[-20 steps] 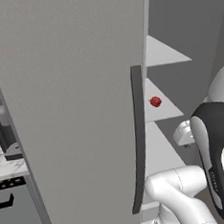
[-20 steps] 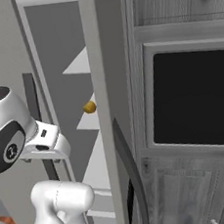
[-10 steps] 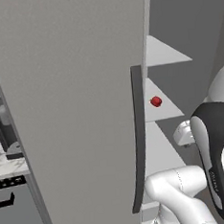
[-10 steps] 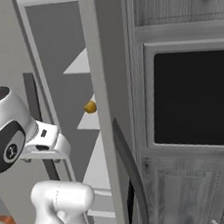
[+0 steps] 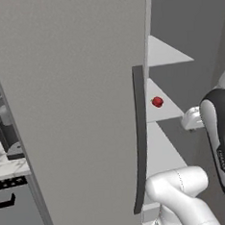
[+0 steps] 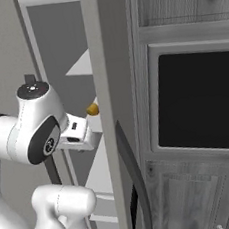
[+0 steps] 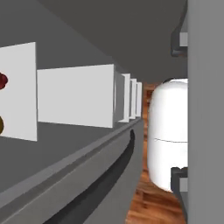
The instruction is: Take the squash, carrot, and bell pepper from the freezer and place them in the bowl on the counter.
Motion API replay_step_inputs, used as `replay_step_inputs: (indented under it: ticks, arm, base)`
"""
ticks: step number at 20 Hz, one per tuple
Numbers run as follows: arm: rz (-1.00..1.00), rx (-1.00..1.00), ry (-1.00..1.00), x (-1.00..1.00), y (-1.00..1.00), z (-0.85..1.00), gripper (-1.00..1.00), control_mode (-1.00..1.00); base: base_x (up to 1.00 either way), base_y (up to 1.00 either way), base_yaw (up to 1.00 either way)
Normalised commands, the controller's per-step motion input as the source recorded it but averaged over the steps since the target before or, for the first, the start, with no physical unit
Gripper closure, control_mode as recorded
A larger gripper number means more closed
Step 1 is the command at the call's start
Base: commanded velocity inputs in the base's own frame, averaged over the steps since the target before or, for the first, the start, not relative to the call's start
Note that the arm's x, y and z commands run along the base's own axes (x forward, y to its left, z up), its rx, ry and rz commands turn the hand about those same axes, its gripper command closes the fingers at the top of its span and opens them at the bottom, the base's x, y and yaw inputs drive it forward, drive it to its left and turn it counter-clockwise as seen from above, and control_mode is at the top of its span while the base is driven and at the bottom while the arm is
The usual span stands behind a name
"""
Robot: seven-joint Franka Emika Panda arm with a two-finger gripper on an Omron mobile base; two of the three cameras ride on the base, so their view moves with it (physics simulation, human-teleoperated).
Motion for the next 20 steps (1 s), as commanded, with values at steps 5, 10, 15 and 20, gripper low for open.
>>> replay_step_inputs:
  ticks: [5,10,15,20]
  arm:
    - [0.00,0.01,-0.15,0.86,-0.06,-0.09,-1.00,-1.00]
    - [0.00,0.00,-0.17,0.82,0.00,-0.22,-1.00,-1.00]
    - [-0.03,0.00,-0.12,0.61,-0.02,-0.27,-1.00,-1.00]
    - [-0.11,-0.01,-0.03,0.55,0.00,-0.16,-1.00,-1.00]
  base:
    - [0.00,0.00,0.00]
    - [0.00,0.00,0.00]
    - [0.00,0.00,0.00]
    - [0.00,0.00,0.00]
